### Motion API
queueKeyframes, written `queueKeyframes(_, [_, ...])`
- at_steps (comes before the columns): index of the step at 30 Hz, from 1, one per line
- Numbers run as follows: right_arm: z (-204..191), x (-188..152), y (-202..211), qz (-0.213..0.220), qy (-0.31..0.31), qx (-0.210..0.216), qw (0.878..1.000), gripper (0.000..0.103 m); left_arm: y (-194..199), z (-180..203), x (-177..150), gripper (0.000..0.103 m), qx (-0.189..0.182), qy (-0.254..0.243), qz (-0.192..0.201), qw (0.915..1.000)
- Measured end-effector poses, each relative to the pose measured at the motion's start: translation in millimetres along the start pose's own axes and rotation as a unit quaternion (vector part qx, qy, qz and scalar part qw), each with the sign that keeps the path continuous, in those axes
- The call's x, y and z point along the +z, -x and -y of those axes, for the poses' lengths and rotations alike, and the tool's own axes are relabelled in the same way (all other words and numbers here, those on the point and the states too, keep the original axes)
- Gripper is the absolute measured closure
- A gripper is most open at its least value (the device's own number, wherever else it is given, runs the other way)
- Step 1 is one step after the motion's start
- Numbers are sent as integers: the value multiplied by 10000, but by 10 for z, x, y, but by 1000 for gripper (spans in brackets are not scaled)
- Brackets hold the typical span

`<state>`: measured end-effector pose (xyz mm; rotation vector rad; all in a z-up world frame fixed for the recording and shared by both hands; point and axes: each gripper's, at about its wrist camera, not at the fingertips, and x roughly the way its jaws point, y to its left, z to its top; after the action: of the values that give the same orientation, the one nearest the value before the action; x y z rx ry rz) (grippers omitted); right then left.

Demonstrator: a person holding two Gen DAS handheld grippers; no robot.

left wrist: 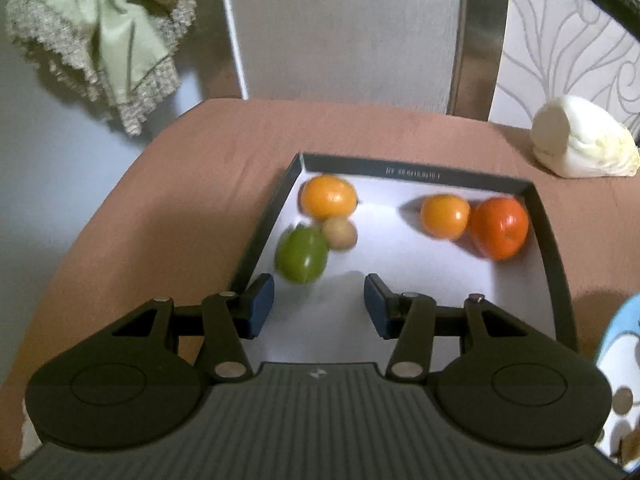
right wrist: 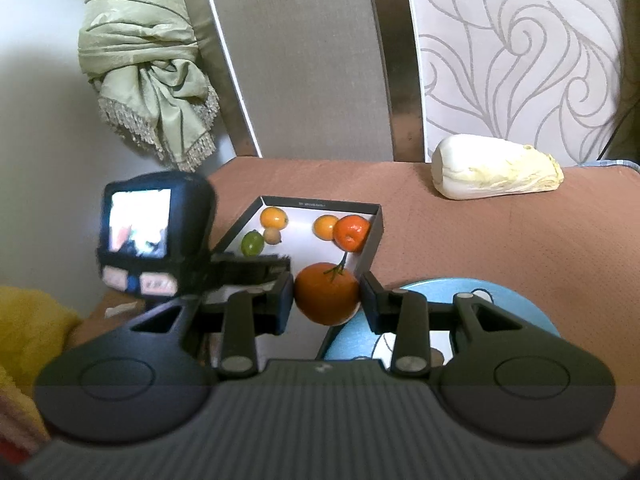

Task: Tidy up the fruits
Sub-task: 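Grasp the green fruit with the left gripper while the right gripper holds the tangerine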

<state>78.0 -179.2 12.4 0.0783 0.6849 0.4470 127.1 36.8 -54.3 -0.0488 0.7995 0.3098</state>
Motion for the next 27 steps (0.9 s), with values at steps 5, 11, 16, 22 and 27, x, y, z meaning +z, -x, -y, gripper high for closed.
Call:
queueKeyframes(5, [-13,21,12,-7,27,-25,10000,64,-157,33,154,48,-51,-118,62,9999])
queueKeyframes(11, [-17,40,12,-4,20,-83,10000,64,-143,9,141,61,-216,-148,90,9996])
queueKeyframes(16, [-37,49,13,21,14,-100,9999,64,-92,15,62,71,-269,-271,211,9990])
queueKeyframes(22, [-61,60,7,31,36,-104,9999,64,-97,2,55,72,-371,-302,248,9985])
queueKeyframes(27, [-84,52,33,41,32,-127,9999,64,-85,-14,45,72,-433,-273,243,9984])
